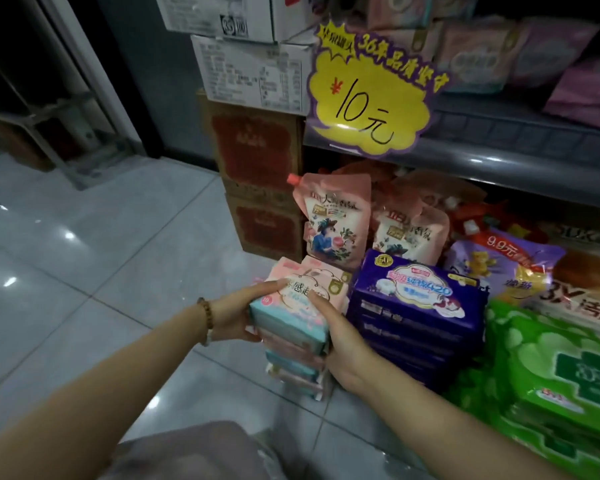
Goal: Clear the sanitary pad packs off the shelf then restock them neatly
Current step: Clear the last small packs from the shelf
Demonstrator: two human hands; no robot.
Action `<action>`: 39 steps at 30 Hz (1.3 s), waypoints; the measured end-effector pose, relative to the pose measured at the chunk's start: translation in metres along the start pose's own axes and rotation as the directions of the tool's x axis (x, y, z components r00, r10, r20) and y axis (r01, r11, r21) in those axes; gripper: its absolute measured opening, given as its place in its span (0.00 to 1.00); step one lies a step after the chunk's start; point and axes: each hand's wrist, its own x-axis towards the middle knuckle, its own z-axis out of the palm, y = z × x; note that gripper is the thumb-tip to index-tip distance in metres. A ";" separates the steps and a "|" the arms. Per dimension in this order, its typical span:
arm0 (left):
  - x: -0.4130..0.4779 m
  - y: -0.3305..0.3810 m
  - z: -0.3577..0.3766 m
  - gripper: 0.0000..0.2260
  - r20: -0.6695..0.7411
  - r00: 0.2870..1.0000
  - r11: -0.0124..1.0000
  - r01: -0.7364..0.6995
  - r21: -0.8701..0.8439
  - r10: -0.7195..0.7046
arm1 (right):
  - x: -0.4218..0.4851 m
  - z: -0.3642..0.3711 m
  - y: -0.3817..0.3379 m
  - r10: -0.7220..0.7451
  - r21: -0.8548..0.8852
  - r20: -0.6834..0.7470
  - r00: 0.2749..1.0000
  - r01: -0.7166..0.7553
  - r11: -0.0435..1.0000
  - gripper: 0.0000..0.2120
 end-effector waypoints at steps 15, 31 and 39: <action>0.063 -0.014 -0.006 0.17 0.007 1.000 0.996 0.012 0.089 -0.012 | 0.046 -0.013 0.019 0.025 -0.090 -0.174 0.985 -0.041 0.995 0.18; 0.077 0.085 -0.003 0.15 -0.041 0.909 0.910 -0.414 0.021 0.415 | 0.030 -0.037 -0.152 -0.430 -0.956 0.241 0.870 0.289 0.048 0.27; 0.121 0.062 0.015 0.20 0.008 0.949 0.919 -0.308 0.245 0.316 | 0.049 -0.093 -0.122 -0.375 -0.970 0.224 0.899 0.171 -0.171 0.26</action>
